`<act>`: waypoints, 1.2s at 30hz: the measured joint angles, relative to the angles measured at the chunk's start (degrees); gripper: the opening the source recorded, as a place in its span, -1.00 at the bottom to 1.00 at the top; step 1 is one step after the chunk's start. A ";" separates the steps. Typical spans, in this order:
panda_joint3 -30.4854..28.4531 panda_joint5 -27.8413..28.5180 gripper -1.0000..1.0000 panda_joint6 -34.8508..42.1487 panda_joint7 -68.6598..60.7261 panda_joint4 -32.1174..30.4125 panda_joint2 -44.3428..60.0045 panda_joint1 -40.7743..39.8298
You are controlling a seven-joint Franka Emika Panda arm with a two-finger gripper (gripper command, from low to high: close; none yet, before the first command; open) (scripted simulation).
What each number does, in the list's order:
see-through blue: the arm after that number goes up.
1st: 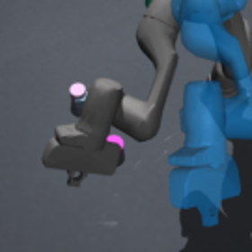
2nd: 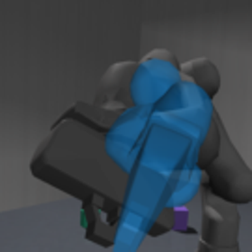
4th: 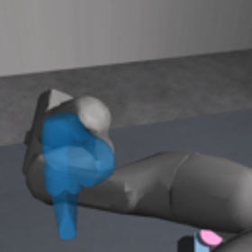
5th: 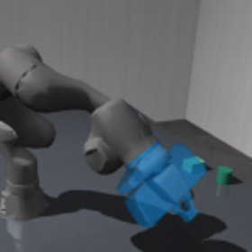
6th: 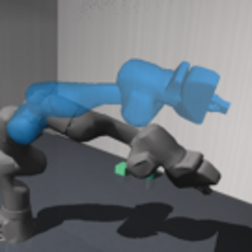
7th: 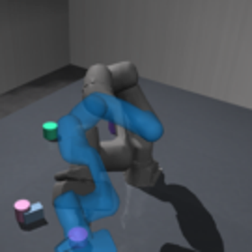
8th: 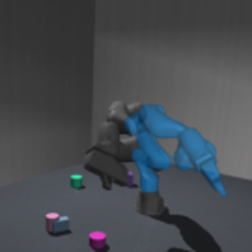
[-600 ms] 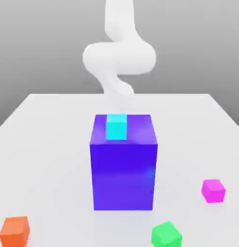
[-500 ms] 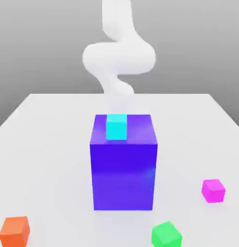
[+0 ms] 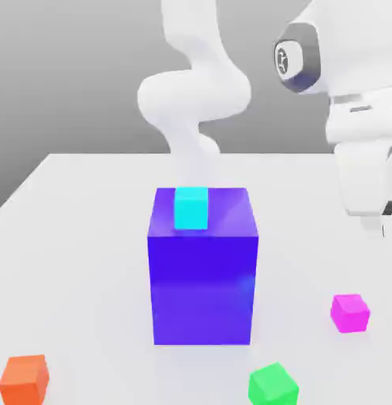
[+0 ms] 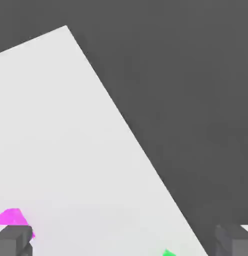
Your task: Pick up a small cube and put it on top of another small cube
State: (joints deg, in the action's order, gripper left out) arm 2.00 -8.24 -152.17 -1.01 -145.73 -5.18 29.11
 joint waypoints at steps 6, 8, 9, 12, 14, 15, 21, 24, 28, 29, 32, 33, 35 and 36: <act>2.15 6.91 0.00 -6.28 -6.88 -4.20 11.35 5.68; 1.70 9.70 0.00 -8.85 -7.22 -4.64 15.23 6.85; 1.28 10.57 0.00 -10.40 -6.99 -4.44 17.26 7.31; 0.15 11.82 0.00 -15.33 -6.38 -3.39 23.50 8.35; -0.09 11.95 -1.00 -16.85 -6.27 -3.04 25.41 8.57; -0.09 11.95 -1.00 -16.84 -6.26 -3.04 25.41 8.57; 0.00 12.05 -1.00 -15.98 -6.24 -3.23 24.44 8.49; 0.67 11.08 -1.00 -11.48 -6.98 -4.33 18.82 8.05; -0.95 8.98 -1.00 -5.49 -11.91 -2.57 14.83 4.71; -1.90 8.55 -1.00 -4.15 -13.95 -1.27 14.86 3.05; -5.01 7.33 -1.00 -0.18 -20.28 2.89 15.12 -2.02; -6.08 6.94 -1.00 1.13 -22.41 4.30 15.20 -3.70; -8.25 6.19 -1.00 3.73 -26.67 7.12 15.31 -7.03; -8.70 5.77 -1.00 3.53 -27.95 7.93 16.25 -7.96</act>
State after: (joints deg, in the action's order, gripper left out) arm -6.69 -2.47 -148.64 -28.95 -137.80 11.07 21.15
